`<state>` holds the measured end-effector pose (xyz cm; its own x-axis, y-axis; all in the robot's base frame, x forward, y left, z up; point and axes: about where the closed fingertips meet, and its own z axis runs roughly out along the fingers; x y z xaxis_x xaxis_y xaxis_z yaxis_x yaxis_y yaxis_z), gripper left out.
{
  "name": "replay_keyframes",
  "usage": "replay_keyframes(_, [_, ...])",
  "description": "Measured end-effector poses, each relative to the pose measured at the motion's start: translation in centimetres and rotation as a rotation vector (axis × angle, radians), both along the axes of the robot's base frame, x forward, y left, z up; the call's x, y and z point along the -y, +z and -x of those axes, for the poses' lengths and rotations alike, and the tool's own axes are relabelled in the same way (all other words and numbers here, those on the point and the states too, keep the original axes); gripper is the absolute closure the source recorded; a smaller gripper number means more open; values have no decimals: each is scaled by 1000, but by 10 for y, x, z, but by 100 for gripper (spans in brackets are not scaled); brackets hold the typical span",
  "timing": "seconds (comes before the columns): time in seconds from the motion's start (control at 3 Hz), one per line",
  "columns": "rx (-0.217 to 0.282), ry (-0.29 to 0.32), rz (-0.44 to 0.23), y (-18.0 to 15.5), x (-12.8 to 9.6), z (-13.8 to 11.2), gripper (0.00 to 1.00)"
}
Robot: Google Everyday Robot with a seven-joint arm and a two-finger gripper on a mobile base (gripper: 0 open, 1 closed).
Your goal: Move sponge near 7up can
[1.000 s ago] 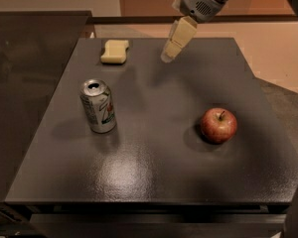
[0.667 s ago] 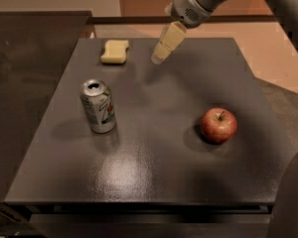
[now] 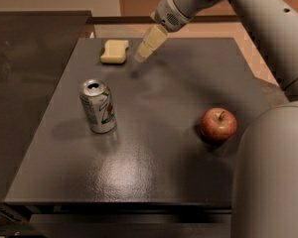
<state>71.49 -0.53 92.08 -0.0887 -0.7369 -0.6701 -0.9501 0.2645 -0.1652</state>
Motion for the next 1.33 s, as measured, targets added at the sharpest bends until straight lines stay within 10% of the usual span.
replay_keyframes(1.33, [-7,-135,-67,-53,-56,-54,0])
